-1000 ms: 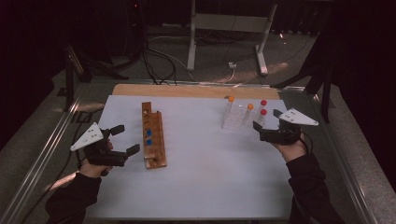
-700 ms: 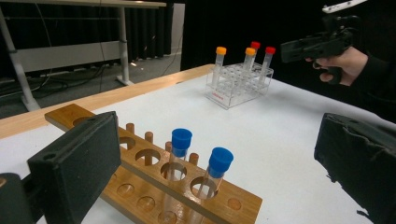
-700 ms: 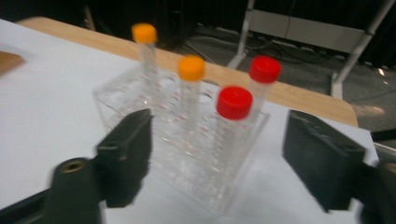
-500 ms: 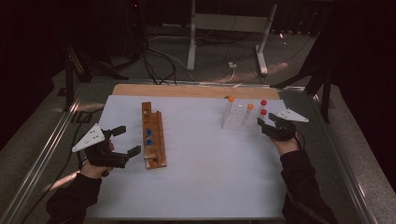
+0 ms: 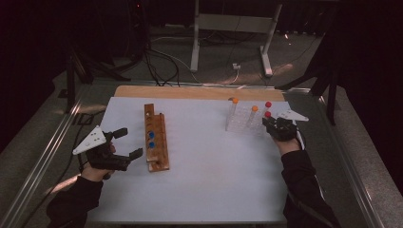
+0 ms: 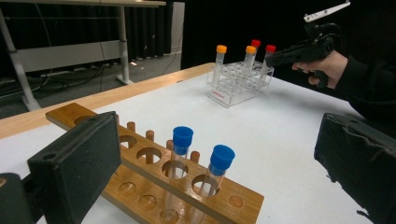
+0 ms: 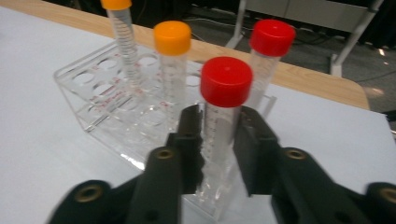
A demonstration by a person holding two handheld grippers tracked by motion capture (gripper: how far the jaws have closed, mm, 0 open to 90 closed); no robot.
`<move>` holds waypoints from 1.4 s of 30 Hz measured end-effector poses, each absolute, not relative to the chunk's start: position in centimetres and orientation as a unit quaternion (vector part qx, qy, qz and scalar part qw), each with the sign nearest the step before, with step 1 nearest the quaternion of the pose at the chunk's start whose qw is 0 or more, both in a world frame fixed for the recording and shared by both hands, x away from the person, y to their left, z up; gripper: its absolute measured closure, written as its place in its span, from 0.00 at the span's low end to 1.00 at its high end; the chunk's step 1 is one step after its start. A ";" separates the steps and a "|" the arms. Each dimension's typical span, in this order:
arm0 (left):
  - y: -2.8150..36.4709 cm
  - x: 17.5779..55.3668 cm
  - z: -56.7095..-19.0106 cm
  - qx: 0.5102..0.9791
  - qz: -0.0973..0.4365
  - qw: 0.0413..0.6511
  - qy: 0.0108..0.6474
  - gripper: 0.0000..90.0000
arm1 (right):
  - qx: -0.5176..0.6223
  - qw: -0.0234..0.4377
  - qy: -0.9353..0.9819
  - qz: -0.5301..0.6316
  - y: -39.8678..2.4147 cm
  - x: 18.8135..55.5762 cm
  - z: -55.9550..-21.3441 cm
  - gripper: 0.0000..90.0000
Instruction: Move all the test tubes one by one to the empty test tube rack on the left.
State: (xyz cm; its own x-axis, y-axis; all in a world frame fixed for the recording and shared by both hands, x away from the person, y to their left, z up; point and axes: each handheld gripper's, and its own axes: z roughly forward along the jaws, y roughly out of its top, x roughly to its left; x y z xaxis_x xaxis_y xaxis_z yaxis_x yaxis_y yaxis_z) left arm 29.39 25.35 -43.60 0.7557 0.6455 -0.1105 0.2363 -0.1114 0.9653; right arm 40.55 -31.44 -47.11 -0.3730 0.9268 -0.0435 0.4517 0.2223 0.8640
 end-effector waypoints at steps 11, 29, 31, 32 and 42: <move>25.3 29.5 -43.6 0.730 0.165 0.592 0.300 0.02 | 0.467 0.301 0.720 0.416 -31.6 40.4 -45.3 0.83; 23.4 29.2 -41.4 0.748 0.152 0.587 0.270 0.02 | 0.398 0.303 0.735 0.457 -29.2 37.6 -39.8 0.83; 23.1 29.3 -41.2 0.750 0.148 0.586 0.269 0.02 | 0.384 0.293 0.745 0.460 -28.2 37.3 -39.8 0.83; 22.9 29.3 -41.2 0.751 0.145 0.586 0.266 0.02 | 0.377 0.287 0.750 0.461 -27.6 37.1 -39.9 0.83; 21.0 29.8 -40.4 0.761 0.126 0.585 0.250 0.02 | 0.299 0.228 0.801 0.466 -21.6 34.9 -41.0 0.83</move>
